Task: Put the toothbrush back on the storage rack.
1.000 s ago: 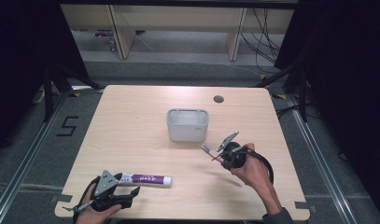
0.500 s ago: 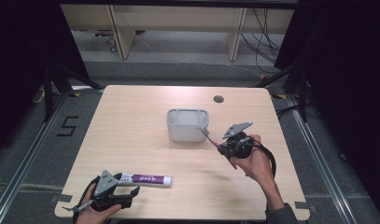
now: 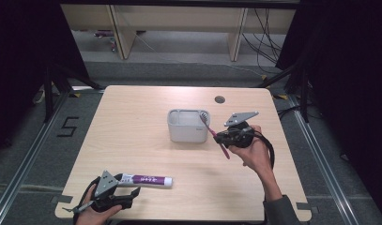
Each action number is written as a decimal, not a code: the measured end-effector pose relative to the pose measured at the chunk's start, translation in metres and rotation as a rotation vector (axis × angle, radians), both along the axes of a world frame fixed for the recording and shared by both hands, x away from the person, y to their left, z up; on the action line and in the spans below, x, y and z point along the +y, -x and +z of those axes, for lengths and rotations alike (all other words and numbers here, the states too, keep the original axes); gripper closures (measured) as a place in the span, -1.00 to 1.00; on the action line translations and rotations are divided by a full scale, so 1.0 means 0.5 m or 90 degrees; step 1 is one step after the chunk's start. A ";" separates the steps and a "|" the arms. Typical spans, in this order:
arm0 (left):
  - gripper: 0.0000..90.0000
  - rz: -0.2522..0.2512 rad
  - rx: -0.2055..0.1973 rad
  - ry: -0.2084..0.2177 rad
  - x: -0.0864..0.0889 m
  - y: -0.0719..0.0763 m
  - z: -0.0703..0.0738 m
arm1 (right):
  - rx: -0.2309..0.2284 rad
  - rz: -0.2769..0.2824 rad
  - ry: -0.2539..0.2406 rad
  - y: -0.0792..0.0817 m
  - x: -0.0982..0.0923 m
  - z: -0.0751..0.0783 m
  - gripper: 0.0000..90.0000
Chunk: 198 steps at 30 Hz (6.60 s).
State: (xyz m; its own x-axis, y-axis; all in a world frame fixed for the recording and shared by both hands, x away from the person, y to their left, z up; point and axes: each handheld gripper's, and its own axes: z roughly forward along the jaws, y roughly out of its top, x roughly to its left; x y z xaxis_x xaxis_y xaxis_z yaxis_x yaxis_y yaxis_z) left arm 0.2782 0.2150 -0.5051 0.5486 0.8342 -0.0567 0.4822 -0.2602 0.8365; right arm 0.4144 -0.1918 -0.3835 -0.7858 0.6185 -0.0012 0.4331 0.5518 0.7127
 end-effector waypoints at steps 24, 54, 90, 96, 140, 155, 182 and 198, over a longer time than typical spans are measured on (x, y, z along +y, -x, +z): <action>-0.64 -0.003 -0.001 -0.009 0.002 0.002 0.002 | -0.060 -0.048 -0.154 -0.106 0.023 0.057 0.86; -0.64 -0.009 -0.001 -0.006 0.001 0.001 0.000 | -0.084 -0.079 -0.218 -0.190 0.053 0.054 0.86; -0.64 -0.009 -0.001 -0.005 0.000 0.001 0.001 | -0.056 -0.115 -0.217 -0.225 0.068 -0.026 0.86; -0.64 -0.009 -0.002 -0.002 0.000 0.002 0.001 | -0.050 -0.119 -0.227 -0.218 0.062 -0.050 0.86; -0.64 -0.010 -0.002 -0.005 0.000 0.001 0.001 | -0.048 -0.127 -0.209 -0.200 0.063 -0.094 0.75; -0.64 -0.009 -0.001 -0.006 0.001 0.001 0.000 | -0.064 -0.137 -0.207 -0.154 0.006 -0.063 -0.11; -0.64 -0.006 0.000 -0.008 0.001 0.002 0.002 | -0.024 -0.154 -0.180 -0.065 -0.067 -0.098 -0.18; -0.64 -0.008 0.000 -0.005 0.001 0.000 0.001 | -0.020 -0.153 -0.169 -0.011 -0.084 -0.106 -0.25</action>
